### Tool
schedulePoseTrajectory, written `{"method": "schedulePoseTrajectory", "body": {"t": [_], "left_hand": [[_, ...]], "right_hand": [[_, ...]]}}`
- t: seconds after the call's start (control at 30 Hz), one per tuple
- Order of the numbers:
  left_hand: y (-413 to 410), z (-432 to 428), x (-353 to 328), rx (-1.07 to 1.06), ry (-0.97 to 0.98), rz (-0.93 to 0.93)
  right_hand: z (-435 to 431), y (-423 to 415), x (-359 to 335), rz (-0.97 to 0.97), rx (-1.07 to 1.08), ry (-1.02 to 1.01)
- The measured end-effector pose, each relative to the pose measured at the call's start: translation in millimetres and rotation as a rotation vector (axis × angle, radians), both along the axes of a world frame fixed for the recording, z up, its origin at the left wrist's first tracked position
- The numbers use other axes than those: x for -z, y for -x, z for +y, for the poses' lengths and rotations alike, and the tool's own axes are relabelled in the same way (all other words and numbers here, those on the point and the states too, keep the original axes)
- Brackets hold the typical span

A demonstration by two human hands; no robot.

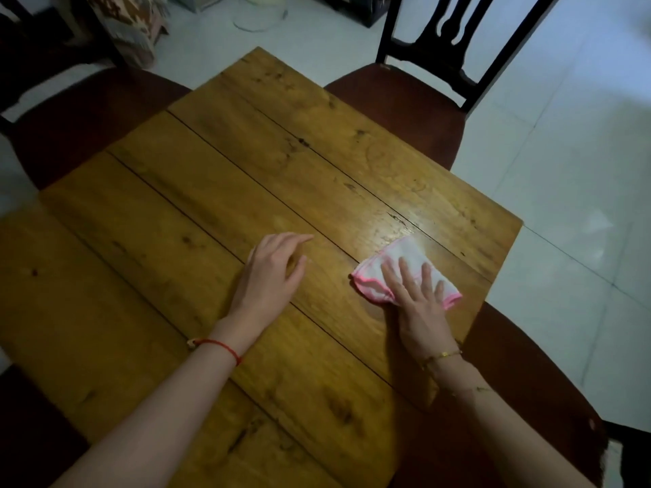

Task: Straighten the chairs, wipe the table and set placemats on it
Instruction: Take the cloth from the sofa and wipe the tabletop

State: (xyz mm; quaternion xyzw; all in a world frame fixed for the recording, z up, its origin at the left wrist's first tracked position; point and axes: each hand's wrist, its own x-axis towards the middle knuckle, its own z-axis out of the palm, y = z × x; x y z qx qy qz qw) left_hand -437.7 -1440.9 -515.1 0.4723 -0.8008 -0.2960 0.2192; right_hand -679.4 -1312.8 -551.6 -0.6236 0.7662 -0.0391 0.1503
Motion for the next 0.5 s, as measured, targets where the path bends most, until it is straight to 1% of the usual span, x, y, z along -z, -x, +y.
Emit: {"method": "schedulePoseTrajectory", "body": {"t": [0.1, 0.37, 0.5], "left_hand": [[-15.9, -24.7, -5.9, -0.049, 0.013, -0.006], [-62.4, -84.3, -12.5, -0.218, 0.019, -0.032], [-94.0, -115.3, -13.9, -0.306, -0.058, 0.029]], "right_hand": [[-34.4, -12.0, -4.2, 0.006, -0.059, -0.024], [-183.7, -59.2, 1.7, 0.022, -0.127, -0.016], [-248.0, -74.7, 3.3, 0.037, -0.198, -0.019]]}}
